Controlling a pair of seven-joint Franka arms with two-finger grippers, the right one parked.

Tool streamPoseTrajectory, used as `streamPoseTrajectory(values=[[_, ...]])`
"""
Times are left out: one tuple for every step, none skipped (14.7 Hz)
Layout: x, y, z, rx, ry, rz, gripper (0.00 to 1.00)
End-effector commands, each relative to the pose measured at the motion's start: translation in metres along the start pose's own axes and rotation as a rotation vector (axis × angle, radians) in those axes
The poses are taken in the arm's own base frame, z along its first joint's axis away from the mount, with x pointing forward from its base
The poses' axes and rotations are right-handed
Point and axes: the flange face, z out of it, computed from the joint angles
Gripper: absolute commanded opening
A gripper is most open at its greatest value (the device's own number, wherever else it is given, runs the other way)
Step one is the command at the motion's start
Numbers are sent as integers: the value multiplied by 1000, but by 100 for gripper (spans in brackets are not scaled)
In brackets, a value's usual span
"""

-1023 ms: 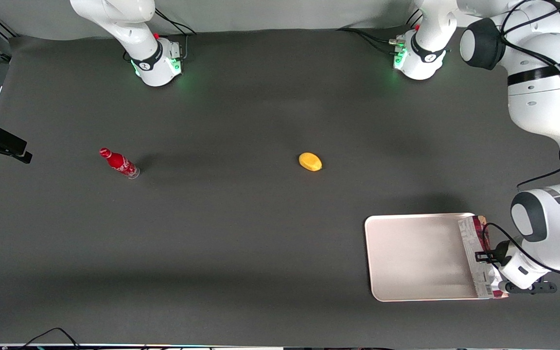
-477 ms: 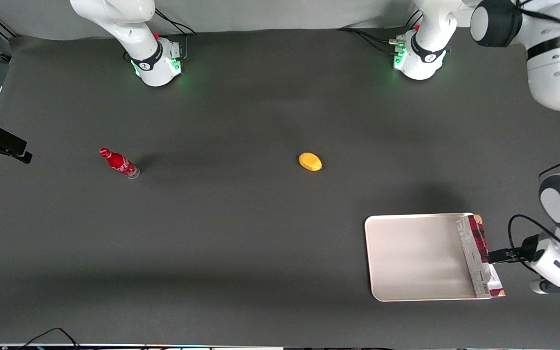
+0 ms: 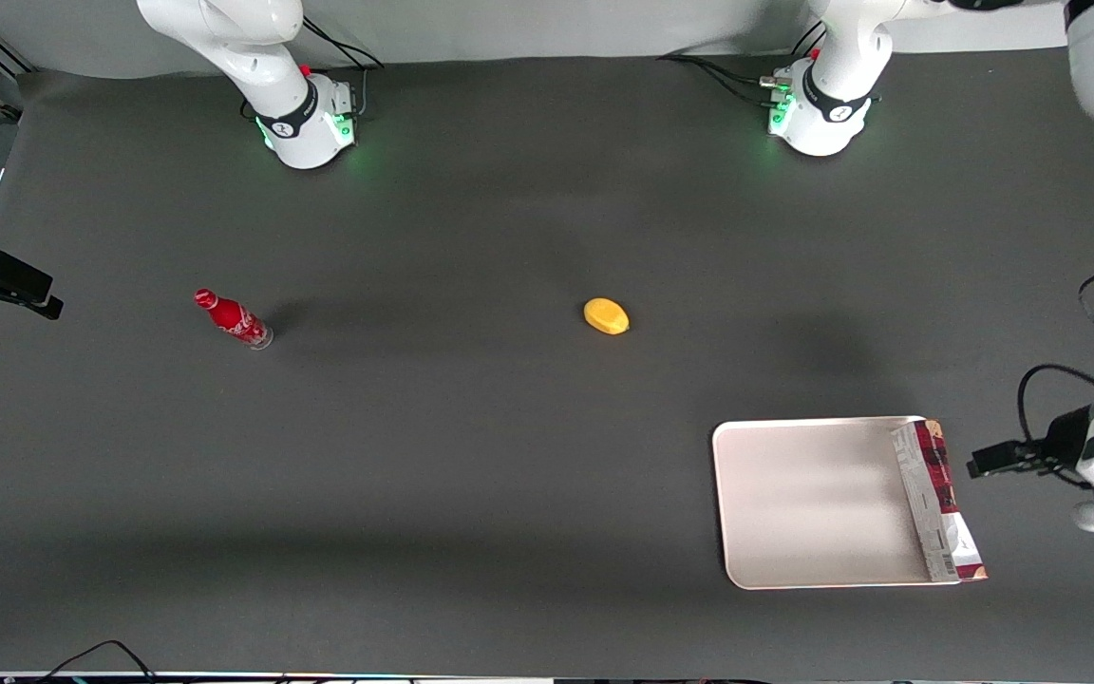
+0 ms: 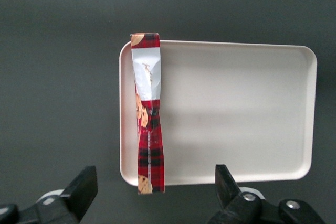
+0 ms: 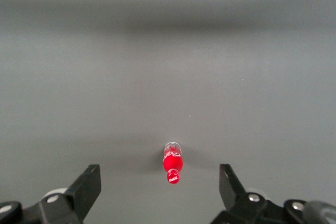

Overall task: Place red cookie box on tray
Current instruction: 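Open the left gripper and withdraw it away from the tray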

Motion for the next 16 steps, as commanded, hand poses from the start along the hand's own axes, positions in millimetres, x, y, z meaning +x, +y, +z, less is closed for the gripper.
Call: streamPoseTrajectory(values=[[-50,13,-83,42,-41,-38,100],[-59,26,-102,60,-57,-48,100],[-70,45,-121,86,-70,-34,100],[-80,63,-141,123,-70,-16,100],[-92,79,-160,142,-75,-13,100],[-105,86,-178,143,-79,-24,100],[-114,89,-194,146,-71,-19,100],[-123,94,-203,149,-59,-6,100],[-131,92,-206,153,-54,-5,100],[-138,90,-204,155,-51,-6,100],[-142,86,-202,156,-51,-12,100],[-146,86,-203,157,-41,-11,100],[-152,85,-202,157,-39,-12,100],[-158,80,-203,159,-31,-19,100],[-162,76,-207,161,-20,-24,100],[-164,77,-210,159,-17,-23,100]])
